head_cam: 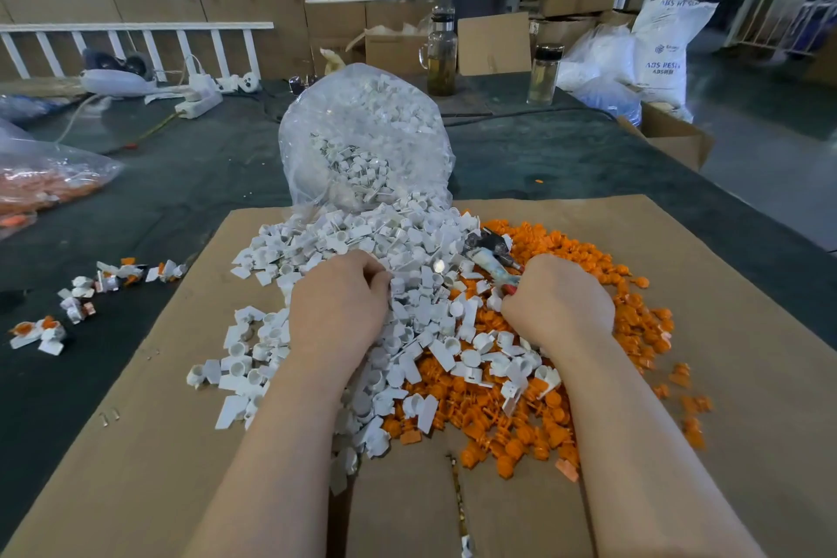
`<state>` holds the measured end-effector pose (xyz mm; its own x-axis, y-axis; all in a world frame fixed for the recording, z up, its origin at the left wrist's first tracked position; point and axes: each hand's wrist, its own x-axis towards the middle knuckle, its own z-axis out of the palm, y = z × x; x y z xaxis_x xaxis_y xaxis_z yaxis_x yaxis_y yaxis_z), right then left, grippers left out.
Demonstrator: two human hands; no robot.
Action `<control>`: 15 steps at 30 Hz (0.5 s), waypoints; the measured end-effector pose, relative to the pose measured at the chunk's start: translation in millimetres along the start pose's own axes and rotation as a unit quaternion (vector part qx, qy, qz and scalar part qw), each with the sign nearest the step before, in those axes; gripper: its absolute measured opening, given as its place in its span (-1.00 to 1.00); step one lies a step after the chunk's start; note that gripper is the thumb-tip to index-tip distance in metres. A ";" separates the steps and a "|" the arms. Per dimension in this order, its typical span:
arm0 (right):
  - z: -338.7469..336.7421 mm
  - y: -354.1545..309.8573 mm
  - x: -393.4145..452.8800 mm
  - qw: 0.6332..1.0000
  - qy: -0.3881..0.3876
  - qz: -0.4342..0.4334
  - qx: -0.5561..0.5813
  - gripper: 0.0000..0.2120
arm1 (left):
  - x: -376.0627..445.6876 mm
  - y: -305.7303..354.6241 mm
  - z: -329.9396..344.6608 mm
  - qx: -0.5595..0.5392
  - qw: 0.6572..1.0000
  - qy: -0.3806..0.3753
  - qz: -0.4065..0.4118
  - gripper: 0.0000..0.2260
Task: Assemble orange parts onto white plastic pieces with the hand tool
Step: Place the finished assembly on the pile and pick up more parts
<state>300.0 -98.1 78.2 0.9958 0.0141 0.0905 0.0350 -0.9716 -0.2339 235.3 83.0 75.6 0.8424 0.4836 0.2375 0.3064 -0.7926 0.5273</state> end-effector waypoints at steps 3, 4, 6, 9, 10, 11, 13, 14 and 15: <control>-1.0 -0.2 -1.3 1.000 0.007 0.008 0.018 -0.71 | 0.4 -0.9 0.0 -0.028 0.999 0.024 -0.004 -0.84; -1.8 0.4 -1.4 1.000 0.012 0.009 0.025 -0.70 | 0.9 -0.8 -0.2 -0.051 0.998 0.035 -0.010 -0.84; -3.1 2.3 0.3 0.998 0.019 0.006 0.059 -0.73 | 1.7 0.5 -1.2 -0.102 0.993 0.057 -0.022 -0.85; -2.6 3.9 4.8 0.988 0.012 -0.016 0.153 -0.79 | 1.2 2.6 -1.9 -0.116 0.990 0.081 -0.017 -0.85; -2.6 3.0 5.2 0.981 0.005 -0.031 0.191 -0.80 | 0.5 3.4 -1.9 -0.112 0.990 0.087 -0.013 -0.85; -2.8 1.0 5.2 0.971 -0.003 -0.048 0.235 -0.81 | 0.2 4.4 -1.7 -0.110 0.990 0.092 -0.008 -0.85; -4.5 -5.4 2.7 0.936 -0.019 -0.072 0.344 -0.84 | -0.6 6.1 -1.5 -0.116 0.988 0.103 0.000 -0.86; -6.0 -8.6 0.8 0.916 -0.024 -0.079 0.394 -0.88 | -1.0 6.9 -1.6 -0.128 0.986 0.107 0.003 -0.87; -7.3 -11.3 -1.2 0.896 -0.030 -0.087 0.434 -0.90 | -1.5 8.0 -1.6 -0.145 0.984 0.107 0.005 -0.88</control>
<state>297.8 -88.8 87.8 0.9707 0.1861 0.1523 0.2170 -0.4051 -0.8882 235.8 76.5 80.8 0.7224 0.5679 0.3945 0.1327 -0.6738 0.7269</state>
